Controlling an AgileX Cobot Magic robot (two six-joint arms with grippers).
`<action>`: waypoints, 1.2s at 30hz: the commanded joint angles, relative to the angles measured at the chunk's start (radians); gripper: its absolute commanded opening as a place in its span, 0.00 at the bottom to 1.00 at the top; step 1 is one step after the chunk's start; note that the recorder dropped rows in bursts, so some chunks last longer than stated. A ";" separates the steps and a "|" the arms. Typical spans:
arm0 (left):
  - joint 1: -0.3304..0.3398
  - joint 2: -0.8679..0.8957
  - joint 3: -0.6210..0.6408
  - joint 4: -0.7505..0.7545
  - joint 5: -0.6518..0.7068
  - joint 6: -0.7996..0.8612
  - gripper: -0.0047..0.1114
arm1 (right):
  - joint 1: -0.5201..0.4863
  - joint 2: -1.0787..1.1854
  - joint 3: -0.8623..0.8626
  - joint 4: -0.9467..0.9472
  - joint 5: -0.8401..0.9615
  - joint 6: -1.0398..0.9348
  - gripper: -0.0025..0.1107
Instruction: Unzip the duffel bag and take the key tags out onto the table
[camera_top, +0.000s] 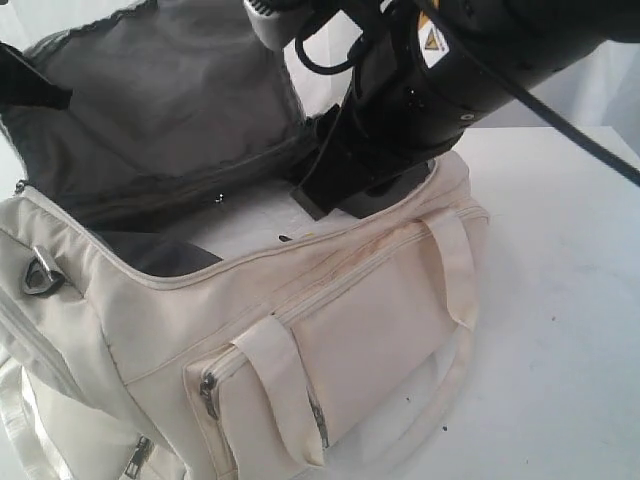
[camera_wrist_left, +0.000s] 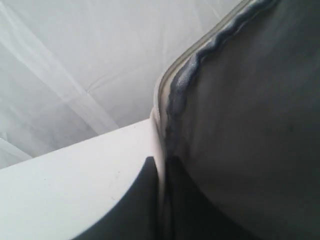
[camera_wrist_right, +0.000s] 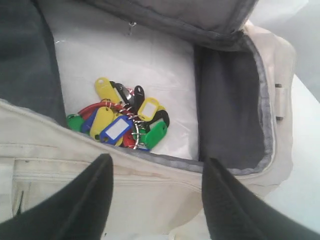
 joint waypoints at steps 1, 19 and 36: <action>0.030 0.042 -0.010 -0.027 0.028 0.077 0.04 | -0.006 -0.008 0.004 0.029 -0.001 -0.030 0.48; 0.030 -0.011 -0.010 -0.034 -0.258 0.077 0.64 | -0.006 -0.008 0.004 0.029 -0.025 -0.030 0.37; -0.361 -0.440 0.098 -0.034 -0.822 0.162 0.12 | -0.006 -0.006 0.004 0.034 -0.079 -0.012 0.37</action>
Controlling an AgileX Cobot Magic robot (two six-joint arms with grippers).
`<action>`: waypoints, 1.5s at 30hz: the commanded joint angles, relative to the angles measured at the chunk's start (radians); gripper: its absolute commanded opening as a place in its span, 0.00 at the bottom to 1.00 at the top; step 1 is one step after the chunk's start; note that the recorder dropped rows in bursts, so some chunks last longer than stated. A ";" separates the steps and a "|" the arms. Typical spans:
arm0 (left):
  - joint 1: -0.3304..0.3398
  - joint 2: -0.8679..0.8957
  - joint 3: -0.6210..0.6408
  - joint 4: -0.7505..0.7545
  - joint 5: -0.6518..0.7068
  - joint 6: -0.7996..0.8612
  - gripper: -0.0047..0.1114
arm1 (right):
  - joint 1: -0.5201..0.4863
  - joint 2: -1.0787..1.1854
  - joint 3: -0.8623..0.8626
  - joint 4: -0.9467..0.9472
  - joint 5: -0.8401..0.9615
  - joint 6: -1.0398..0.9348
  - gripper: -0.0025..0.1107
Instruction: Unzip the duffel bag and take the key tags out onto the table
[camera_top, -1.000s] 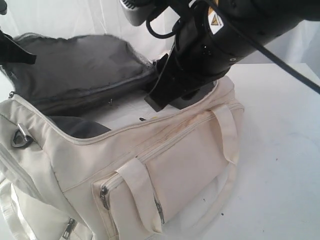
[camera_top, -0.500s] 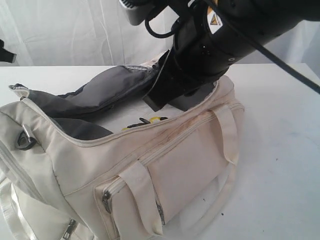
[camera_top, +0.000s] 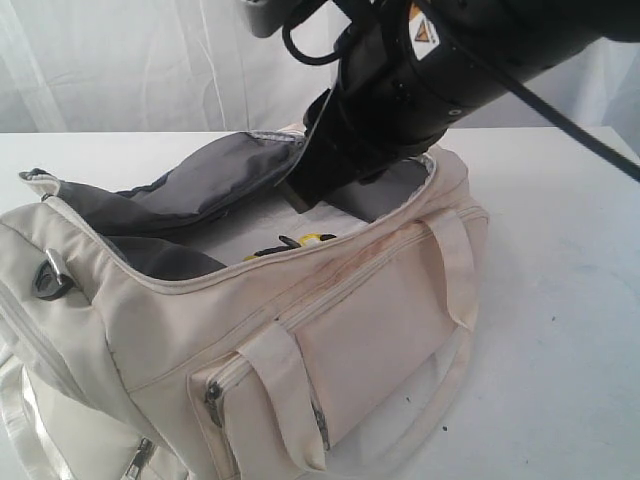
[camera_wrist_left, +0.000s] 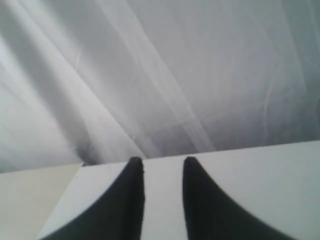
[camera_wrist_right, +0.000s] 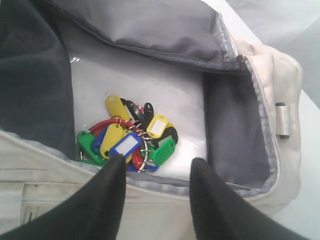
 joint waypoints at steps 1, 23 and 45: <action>-0.139 -0.095 0.103 -0.025 -0.247 0.163 0.04 | -0.006 -0.002 0.004 0.001 -0.028 0.013 0.37; -0.526 -0.689 0.369 -0.025 -0.030 0.163 0.04 | -0.201 0.457 -0.338 0.591 0.198 -0.669 0.02; -0.534 -0.756 0.536 -0.025 0.608 -0.257 0.04 | -0.139 0.506 -0.268 0.857 0.364 -0.767 0.02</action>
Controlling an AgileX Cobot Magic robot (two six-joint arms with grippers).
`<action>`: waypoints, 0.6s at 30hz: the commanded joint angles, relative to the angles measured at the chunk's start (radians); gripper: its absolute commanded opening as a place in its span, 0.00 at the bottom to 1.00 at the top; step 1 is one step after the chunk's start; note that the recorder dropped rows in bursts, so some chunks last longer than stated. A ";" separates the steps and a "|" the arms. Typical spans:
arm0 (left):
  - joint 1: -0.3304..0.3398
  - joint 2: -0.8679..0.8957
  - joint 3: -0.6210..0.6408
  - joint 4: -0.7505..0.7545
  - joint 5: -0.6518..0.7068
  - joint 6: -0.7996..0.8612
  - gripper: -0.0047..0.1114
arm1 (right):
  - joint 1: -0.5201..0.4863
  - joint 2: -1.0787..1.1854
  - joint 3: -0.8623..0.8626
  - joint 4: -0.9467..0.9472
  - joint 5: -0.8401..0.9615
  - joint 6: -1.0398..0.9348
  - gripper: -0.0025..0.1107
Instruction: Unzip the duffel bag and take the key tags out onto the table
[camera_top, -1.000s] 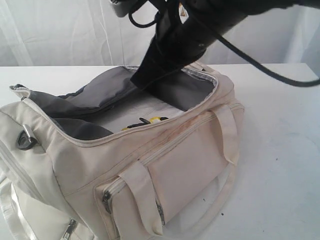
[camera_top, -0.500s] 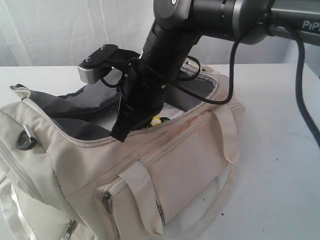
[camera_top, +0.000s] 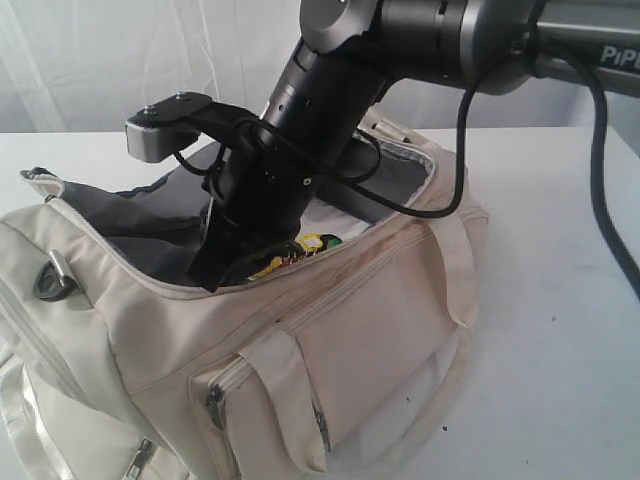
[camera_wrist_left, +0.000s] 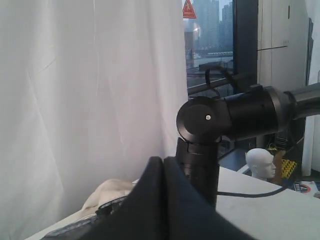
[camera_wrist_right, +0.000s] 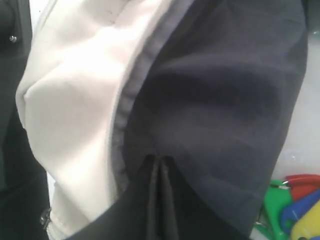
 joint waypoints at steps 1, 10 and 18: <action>-0.004 -0.002 -0.001 -0.021 -0.007 -0.013 0.04 | 0.007 -0.006 0.045 -0.006 0.008 -0.015 0.02; -0.002 0.171 -0.273 -0.021 -0.323 0.074 0.04 | 0.007 -0.006 0.061 -0.023 0.008 -0.036 0.02; -0.002 0.250 -0.460 -0.021 -0.381 0.158 0.04 | 0.007 -0.006 0.061 -0.020 0.008 -0.023 0.02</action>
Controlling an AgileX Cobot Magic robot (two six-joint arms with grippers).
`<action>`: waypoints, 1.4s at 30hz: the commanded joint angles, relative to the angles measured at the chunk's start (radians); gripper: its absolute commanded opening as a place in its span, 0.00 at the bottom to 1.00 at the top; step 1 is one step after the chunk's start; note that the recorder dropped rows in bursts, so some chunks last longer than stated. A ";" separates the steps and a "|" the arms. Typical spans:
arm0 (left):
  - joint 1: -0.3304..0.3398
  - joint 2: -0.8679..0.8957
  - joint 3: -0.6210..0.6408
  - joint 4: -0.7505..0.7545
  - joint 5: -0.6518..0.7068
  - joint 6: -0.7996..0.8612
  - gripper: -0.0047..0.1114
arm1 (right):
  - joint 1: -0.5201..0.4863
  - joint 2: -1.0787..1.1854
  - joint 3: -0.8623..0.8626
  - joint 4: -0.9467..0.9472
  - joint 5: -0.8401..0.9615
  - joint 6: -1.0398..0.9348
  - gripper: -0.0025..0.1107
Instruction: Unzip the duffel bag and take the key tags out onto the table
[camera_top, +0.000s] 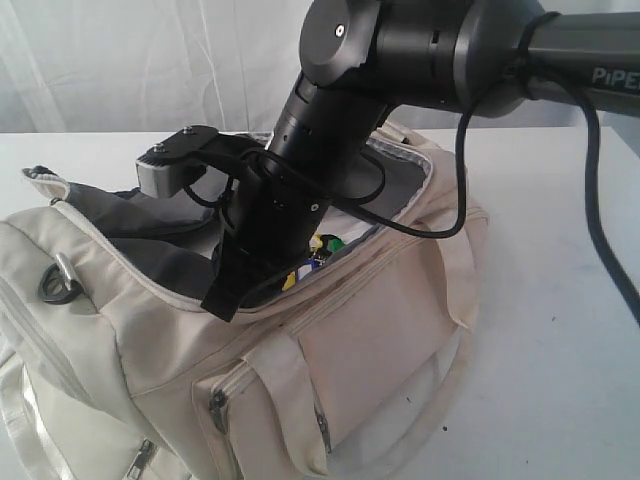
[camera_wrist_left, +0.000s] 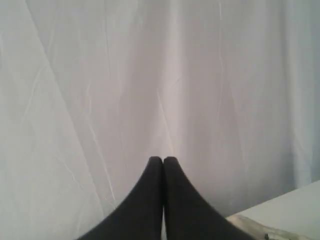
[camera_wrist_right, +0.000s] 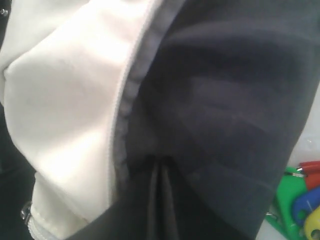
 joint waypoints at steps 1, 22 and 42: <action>-0.002 -0.103 -0.009 -0.020 0.077 -0.017 0.04 | 0.001 -0.006 0.008 0.005 0.008 0.000 0.02; -0.002 -0.273 0.347 -0.020 -0.161 0.118 0.04 | 0.001 -0.004 0.008 0.007 0.008 0.012 0.02; 0.269 -0.327 0.362 -0.020 0.002 0.008 0.04 | 0.001 -0.004 0.008 0.009 0.008 0.012 0.02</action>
